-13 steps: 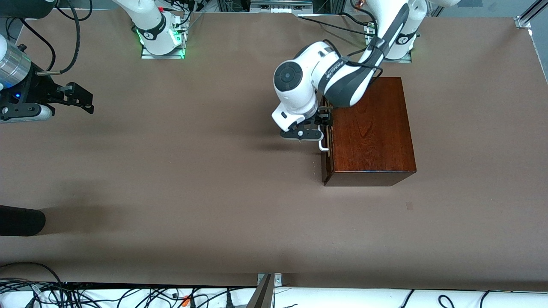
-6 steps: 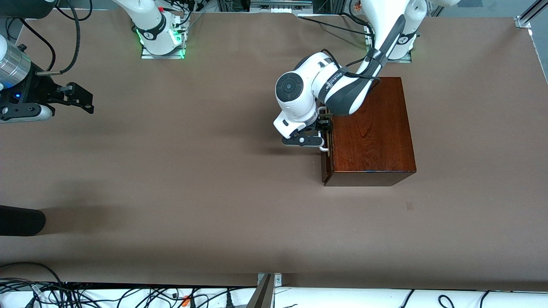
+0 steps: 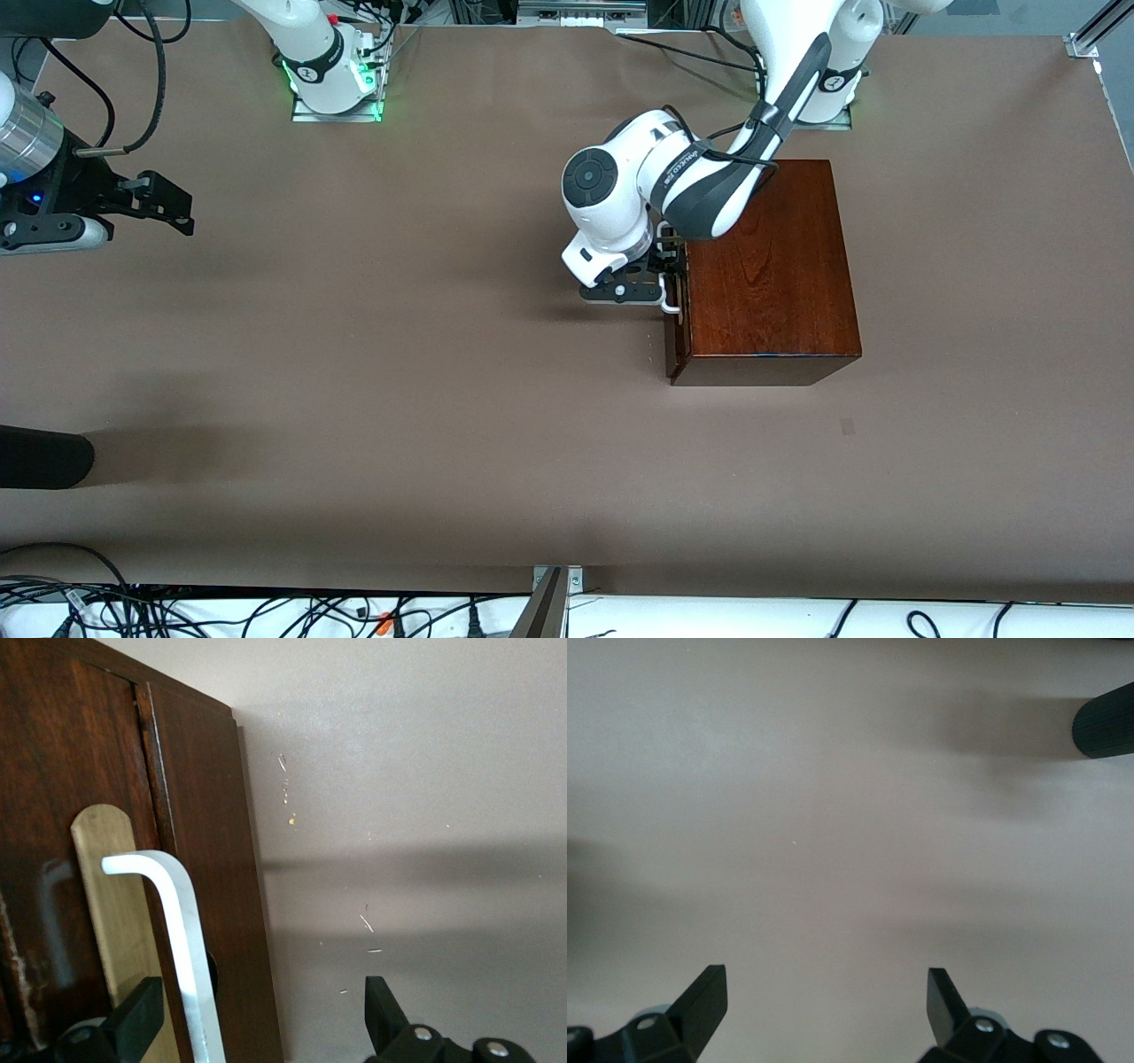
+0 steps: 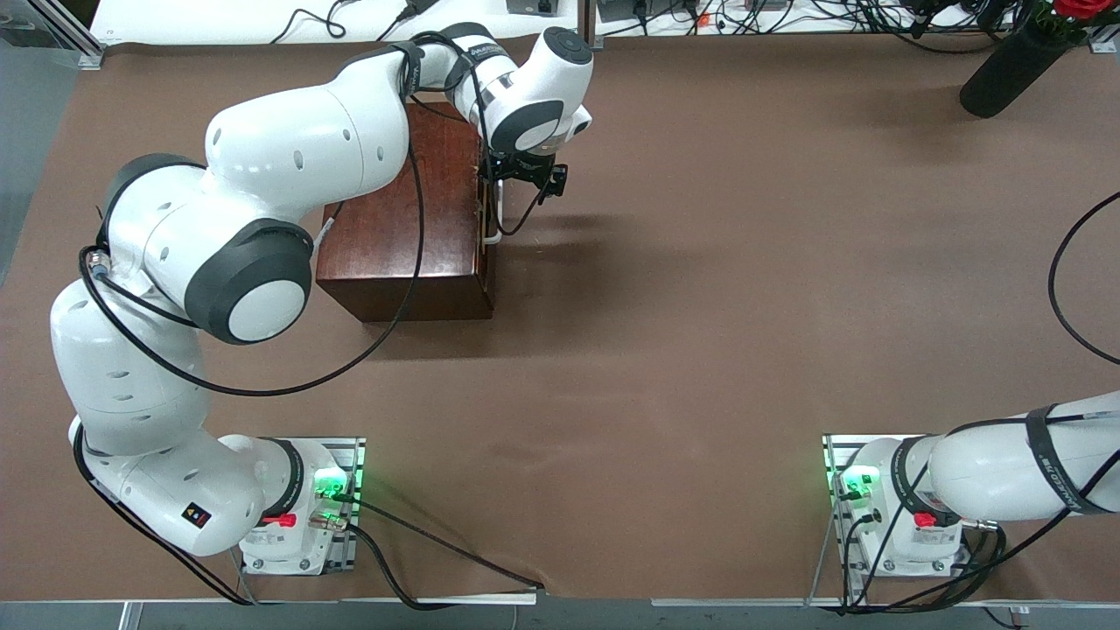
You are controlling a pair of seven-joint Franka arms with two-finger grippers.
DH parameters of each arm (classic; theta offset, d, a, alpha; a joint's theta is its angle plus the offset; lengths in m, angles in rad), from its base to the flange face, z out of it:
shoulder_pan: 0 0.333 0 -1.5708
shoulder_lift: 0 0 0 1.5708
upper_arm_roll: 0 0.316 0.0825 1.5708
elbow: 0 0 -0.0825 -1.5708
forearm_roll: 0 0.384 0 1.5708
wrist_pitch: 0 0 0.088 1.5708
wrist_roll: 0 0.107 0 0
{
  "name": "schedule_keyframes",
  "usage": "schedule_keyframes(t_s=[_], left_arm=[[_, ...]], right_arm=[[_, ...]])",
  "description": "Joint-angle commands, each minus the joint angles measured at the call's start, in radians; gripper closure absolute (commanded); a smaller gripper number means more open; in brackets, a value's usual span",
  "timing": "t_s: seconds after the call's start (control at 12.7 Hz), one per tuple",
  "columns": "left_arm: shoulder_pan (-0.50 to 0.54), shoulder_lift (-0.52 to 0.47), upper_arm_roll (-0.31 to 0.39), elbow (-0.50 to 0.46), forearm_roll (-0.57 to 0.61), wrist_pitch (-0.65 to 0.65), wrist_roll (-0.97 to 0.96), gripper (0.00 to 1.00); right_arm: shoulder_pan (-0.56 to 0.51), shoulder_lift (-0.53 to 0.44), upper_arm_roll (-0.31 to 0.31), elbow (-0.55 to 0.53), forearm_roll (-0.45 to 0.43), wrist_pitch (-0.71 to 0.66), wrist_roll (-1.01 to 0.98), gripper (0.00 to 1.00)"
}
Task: Open drawer, take yellow block, close drawer
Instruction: 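Pull the drawer out of the box with the left gripper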
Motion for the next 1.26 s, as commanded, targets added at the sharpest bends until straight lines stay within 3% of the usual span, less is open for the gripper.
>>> schedule_keyframes(t_s=[0.0,1.18], left_arm=[[0.000,0.033,0.007,0.019,0.035,-0.004,-0.008,0.00],[-0.037,0.043,-0.008,0.032,-0.008,0.071,-0.122,0.00]], right_arm=[[0.003,0.003,-0.005,0.011,0.016,-0.006,0.006,0.00],[0.001,0.003,-0.005,0.011,0.016,-0.006,0.006,0.00]])
